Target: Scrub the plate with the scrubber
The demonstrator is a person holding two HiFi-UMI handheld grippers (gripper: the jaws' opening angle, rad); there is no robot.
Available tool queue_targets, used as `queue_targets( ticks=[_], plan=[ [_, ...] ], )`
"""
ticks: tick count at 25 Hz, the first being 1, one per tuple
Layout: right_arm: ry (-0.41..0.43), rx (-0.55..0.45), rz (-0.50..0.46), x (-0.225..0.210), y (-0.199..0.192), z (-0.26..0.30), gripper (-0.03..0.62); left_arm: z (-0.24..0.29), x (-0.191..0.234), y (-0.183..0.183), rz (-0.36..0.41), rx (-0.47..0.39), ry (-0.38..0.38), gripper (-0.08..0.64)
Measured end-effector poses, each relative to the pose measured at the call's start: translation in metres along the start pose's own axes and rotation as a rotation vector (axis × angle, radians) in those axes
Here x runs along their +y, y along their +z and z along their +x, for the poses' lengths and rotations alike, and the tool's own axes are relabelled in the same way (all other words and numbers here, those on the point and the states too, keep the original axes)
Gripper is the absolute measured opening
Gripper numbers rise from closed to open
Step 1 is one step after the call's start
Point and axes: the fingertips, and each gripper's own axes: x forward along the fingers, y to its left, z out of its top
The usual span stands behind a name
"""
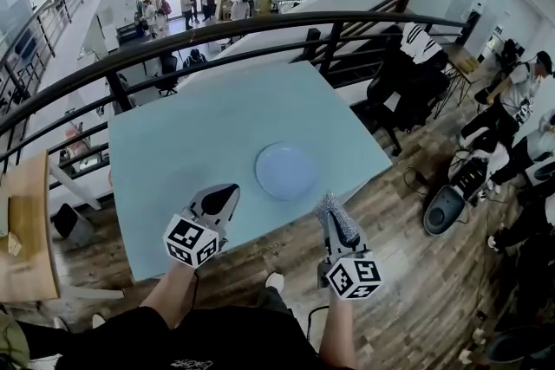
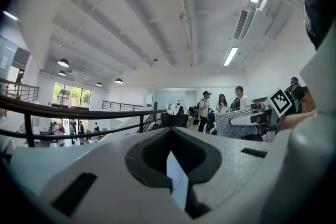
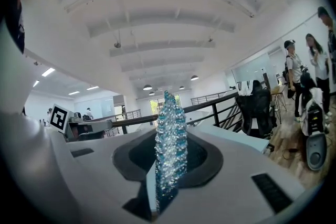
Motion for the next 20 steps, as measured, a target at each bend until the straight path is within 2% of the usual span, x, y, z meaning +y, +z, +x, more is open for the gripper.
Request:
queue_targets(
  ticks=[7, 12, 20],
  plan=[
    [0.053, 0.071, 0.04, -0.079, -0.009, 0.064, 0.089, 0.09, 0.006, -0.013, -0.038, 0.026, 0.032, 0.008],
    [0.087, 0.102, 0.054, -0.124, -0.013, 0.101, 0.089, 0.136, 0.017, -0.027, -0.045, 0.054, 0.082, 0.008],
    [0.155, 0.145, 0.079, -0.156, -0.02, 0.144, 0.089, 0.175, 0.031, -0.043, -0.059, 0.088, 0.137, 0.008]
  ],
)
